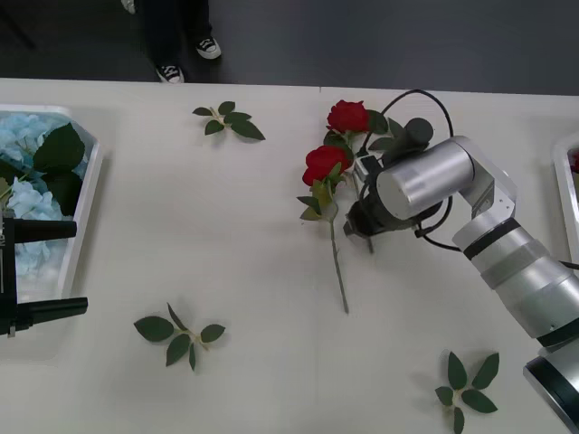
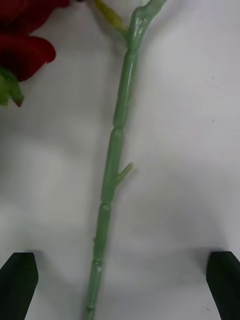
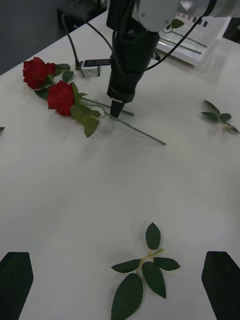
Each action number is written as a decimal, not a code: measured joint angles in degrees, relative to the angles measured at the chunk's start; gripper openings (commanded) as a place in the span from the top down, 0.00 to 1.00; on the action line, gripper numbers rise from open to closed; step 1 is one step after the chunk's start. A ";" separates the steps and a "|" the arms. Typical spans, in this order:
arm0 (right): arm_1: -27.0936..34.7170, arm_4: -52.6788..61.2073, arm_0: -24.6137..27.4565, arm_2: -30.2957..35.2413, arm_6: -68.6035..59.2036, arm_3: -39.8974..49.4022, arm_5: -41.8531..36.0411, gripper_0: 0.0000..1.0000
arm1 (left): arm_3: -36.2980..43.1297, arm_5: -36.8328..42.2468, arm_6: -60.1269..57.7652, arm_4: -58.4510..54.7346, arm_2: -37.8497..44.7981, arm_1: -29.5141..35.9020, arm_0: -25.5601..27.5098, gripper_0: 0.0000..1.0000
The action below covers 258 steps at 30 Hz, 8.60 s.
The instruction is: Put the red flowers into the right box and the blue flowers into the left box
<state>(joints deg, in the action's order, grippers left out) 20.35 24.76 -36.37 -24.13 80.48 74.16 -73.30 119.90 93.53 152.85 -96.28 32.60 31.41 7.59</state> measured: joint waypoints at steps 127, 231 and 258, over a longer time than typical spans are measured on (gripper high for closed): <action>13.04 12.05 23.53 24.84 6.39 25.18 27.49 1.00 | 0.00 -0.01 0.00 0.00 0.00 0.00 0.00 0.00; 38.45 28.29 56.39 55.11 -5.45 37.17 14.79 0.31 | 0.06 -0.07 0.00 0.00 0.00 -0.03 0.00 0.00; 26.72 32.58 14.88 7.92 5.49 37.18 14.71 0.31 | 0.08 -0.08 0.00 0.00 0.00 -0.03 0.00 0.00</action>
<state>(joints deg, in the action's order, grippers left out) 47.07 57.33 -21.49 -16.21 85.98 111.34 -58.58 119.98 93.44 152.85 -96.28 32.60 31.38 7.59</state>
